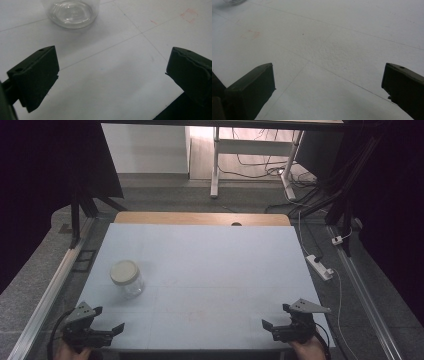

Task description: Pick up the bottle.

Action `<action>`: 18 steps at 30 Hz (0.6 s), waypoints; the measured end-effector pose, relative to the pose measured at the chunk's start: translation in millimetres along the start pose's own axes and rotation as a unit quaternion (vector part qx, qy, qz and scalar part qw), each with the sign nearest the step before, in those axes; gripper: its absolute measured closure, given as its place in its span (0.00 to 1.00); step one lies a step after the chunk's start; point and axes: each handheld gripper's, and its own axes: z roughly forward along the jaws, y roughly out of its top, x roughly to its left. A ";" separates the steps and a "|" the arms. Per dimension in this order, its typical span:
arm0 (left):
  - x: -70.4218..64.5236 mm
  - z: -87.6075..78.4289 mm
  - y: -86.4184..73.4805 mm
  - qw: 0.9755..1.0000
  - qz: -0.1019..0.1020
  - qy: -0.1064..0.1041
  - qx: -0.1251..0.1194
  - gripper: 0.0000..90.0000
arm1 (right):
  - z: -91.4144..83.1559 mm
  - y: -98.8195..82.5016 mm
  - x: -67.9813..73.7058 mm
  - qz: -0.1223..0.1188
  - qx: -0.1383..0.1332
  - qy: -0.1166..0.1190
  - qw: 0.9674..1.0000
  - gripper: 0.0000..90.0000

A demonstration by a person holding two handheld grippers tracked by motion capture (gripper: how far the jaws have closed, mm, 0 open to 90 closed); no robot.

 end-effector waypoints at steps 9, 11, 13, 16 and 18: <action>-0.3 0.7 6.6 1.000 0.013 -0.002 -0.004 0.00 | 0.9 0.2 0.6 -0.005 0.003 0.002 1.000 0.00; 1.7 1.9 7.7 1.000 0.024 -0.013 -0.015 0.00 | 1.3 0.3 1.0 -0.007 0.005 0.003 1.000 0.00; 4.4 3.8 10.3 0.999 0.025 -0.029 -0.017 0.00 | 1.8 0.4 1.0 -0.008 0.007 0.003 1.000 0.00; 6.2 7.5 14.4 0.999 0.027 -0.034 -0.023 0.00 | 2.2 0.6 0.5 -0.006 0.009 0.002 1.000 0.00; 7.3 9.5 16.9 0.999 0.029 -0.032 -0.026 0.00 | 2.1 0.6 0.3 -0.004 0.009 0.002 1.000 0.00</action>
